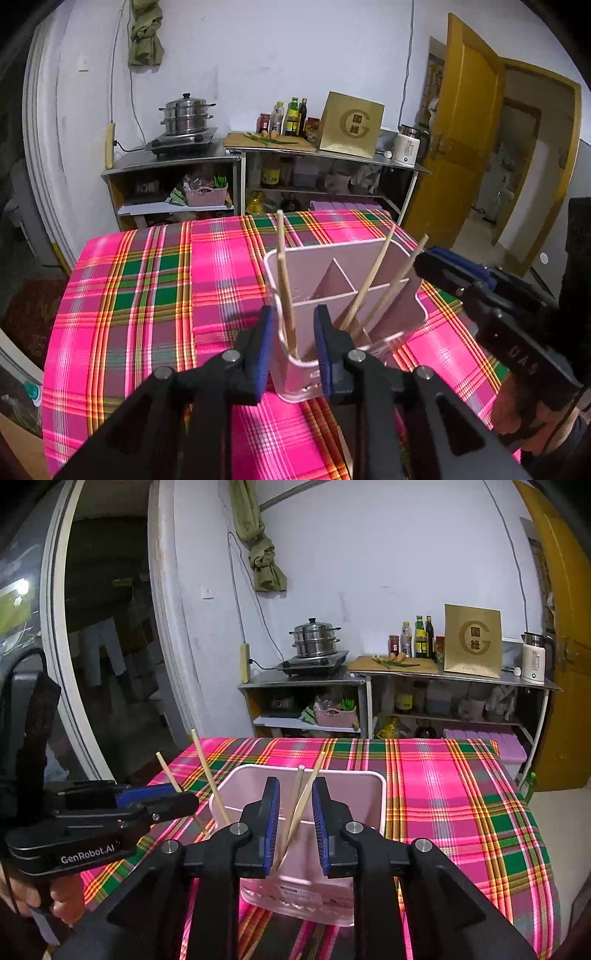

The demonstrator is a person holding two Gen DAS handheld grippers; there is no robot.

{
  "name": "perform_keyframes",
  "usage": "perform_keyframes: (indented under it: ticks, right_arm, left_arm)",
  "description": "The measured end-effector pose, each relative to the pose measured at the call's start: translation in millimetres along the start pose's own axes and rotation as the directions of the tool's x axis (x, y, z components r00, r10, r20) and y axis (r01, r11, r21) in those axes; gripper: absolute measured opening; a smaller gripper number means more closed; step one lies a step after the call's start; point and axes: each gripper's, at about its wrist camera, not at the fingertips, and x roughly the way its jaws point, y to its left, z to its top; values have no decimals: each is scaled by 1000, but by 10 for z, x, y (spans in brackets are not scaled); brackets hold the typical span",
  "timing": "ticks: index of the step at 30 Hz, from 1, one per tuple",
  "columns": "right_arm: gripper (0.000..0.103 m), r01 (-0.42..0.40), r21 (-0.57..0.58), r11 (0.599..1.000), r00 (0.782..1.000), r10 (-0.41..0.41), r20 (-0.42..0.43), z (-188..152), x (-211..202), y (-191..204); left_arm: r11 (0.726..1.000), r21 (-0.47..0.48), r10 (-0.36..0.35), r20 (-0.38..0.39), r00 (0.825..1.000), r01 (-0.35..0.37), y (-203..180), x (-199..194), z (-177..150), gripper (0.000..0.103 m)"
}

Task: Organize utensils
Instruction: 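Drop the chopsticks into the holder, open both tools and withdraw, then move both open tools down to the bamboo chopsticks on the cloth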

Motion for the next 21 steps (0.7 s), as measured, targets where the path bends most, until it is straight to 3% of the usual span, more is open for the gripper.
perform_keyframes:
  ticks: [6, 11, 21]
  right_arm:
    - [21, 1, -5, 1000, 1000, -1, 2, -118, -262, 17]
    - [29, 39, -15, 999, 999, -39, 6, -328, -605, 56]
    - [30, 34, 20, 999, 998, -33, -51, -913, -1249, 90]
  left_arm:
    - [1000, -8, 8, 28, 1000, -8, -18, -202, -183, 29]
    - [1000, -15, 14, 56, 998, -13, -69, -469, -460, 37]
    - [1000, -22, 8, 52, 999, -7, -198, -873, -1186, 37]
